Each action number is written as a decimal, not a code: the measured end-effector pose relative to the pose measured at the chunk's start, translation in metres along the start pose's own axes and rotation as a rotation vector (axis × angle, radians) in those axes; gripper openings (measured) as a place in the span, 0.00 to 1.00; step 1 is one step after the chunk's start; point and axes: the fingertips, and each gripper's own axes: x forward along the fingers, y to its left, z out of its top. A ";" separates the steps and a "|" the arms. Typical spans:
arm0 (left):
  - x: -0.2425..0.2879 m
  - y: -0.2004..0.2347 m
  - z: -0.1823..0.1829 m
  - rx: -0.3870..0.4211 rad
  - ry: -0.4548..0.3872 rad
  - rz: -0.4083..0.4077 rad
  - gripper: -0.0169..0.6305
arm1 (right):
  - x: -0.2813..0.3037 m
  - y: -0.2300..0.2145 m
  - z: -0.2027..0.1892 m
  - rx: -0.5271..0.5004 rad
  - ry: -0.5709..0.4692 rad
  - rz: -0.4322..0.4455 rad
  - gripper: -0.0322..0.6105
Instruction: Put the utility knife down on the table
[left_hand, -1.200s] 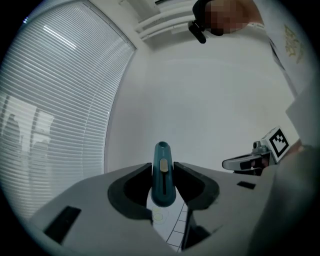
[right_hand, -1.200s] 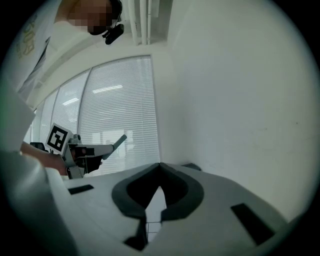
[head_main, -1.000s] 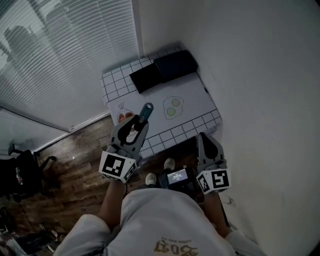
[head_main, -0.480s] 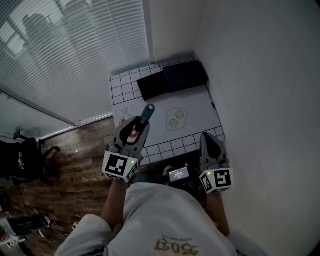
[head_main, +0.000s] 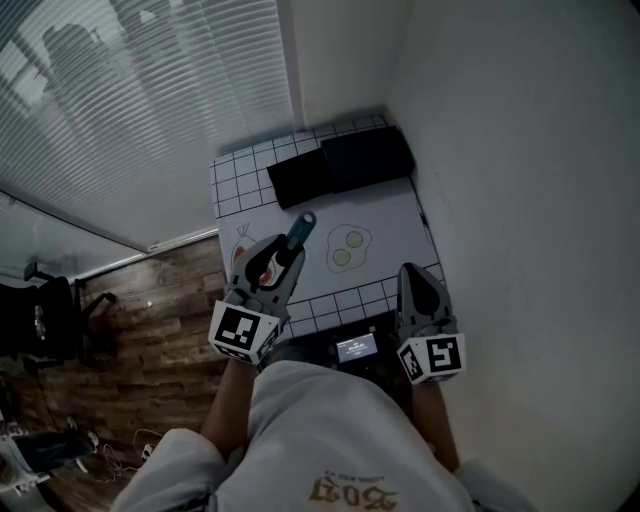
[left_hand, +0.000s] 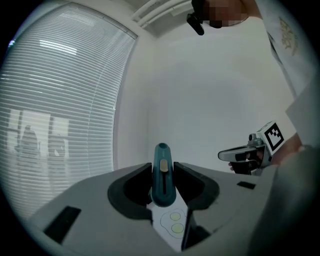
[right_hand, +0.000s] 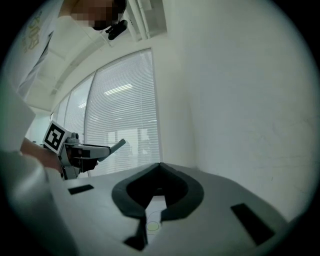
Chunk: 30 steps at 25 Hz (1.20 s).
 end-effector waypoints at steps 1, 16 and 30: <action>0.004 0.002 -0.003 -0.004 0.008 -0.004 0.25 | 0.004 -0.002 -0.002 0.000 0.005 -0.001 0.06; 0.059 0.023 -0.063 -0.045 0.174 -0.100 0.25 | 0.056 -0.030 -0.055 0.037 0.132 -0.047 0.06; 0.079 0.012 -0.150 -0.062 0.367 -0.192 0.25 | 0.074 -0.039 -0.111 0.071 0.250 -0.060 0.06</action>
